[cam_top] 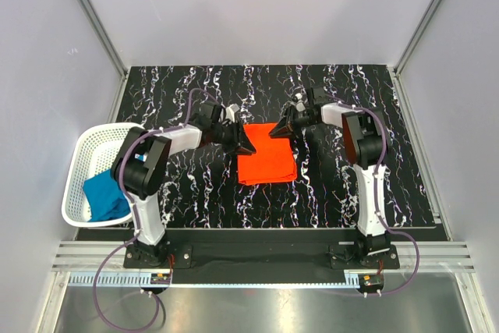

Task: Fold and stack the t-shirts
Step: Fold the tshirt

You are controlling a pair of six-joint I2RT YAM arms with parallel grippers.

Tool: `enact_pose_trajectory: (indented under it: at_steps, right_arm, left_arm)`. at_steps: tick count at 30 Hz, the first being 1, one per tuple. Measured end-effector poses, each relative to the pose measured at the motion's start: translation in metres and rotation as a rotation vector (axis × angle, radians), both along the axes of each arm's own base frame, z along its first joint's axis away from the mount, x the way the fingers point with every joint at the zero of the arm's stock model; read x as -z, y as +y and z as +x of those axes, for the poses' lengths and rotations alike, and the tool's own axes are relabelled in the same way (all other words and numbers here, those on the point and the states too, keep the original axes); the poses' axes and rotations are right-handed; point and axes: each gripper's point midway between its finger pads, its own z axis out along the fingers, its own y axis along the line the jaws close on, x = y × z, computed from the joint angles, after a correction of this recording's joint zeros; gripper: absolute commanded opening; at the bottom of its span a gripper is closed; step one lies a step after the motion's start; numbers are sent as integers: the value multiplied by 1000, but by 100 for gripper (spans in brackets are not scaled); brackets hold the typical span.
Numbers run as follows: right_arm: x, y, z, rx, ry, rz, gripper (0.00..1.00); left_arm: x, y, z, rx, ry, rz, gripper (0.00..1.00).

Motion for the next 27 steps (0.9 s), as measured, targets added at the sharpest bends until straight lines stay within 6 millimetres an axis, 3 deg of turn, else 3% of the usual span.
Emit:
enact_pose_trajectory:
  at_steps: [3,10,13,16,19,21,23,27]
  right_arm:
    - [22,0,0,10,23,46,22]
    - [18,-23,26,88,-1,110,24]
    - [17,-34,33,121,3,113,25]
    - [14,-37,32,134,13,111,25]
    - [8,-34,19,129,40,99,25]
    - [-1,-29,6,114,48,90,26]
    - [-11,-21,-9,91,41,80,26]
    - [-22,-5,-47,24,27,70,26]
  left_arm:
    - [11,0,-1,4,5,11,34]
    - [20,9,-12,22,11,39,42]
    - [7,13,-21,23,2,37,45]
    - [-19,12,-26,22,-40,14,46]
    - [-45,6,-29,28,-99,-21,46]
    - [-49,2,-34,34,-110,-33,44]
    - [-42,0,-40,37,-94,-35,43]
    - [-2,6,-61,26,16,-4,42]
